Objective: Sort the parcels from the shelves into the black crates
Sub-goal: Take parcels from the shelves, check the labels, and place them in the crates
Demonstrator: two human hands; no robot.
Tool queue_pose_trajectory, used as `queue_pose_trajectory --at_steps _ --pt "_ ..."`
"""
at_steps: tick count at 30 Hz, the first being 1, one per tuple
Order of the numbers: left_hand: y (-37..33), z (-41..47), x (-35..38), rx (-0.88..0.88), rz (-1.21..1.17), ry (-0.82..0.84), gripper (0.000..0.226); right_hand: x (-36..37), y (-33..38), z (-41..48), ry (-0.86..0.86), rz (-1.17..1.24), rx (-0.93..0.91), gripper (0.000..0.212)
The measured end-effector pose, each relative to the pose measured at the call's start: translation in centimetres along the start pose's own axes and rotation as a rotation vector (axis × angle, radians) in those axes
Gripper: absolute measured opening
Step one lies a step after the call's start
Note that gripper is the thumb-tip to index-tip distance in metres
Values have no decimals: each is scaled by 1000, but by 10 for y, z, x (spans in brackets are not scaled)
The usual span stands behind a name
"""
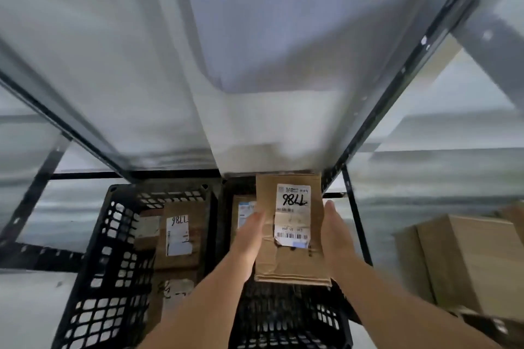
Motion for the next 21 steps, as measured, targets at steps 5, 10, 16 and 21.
queue_pose_trajectory --at_steps 5,10,16,21 --pt "37 100 13 44 59 23 61 9 -51 70 -94 -56 -6 54" --pt "68 167 4 99 186 -10 59 32 -87 117 -139 -47 -52 62" --pt "102 216 -2 73 158 12 69 56 -116 151 -129 -26 -162 43" --pt "103 237 1 146 142 -38 68 57 -125 182 -177 -42 -146 40"
Point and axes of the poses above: each hand's wrist, its own z-axis towards the middle knuckle, its own x-axis out of the palm, y = z × x, the point moved 9 cm from there along z, towards the middle knuckle, and after that the axes turned 5 degrees about y, right-handed, at the moved point
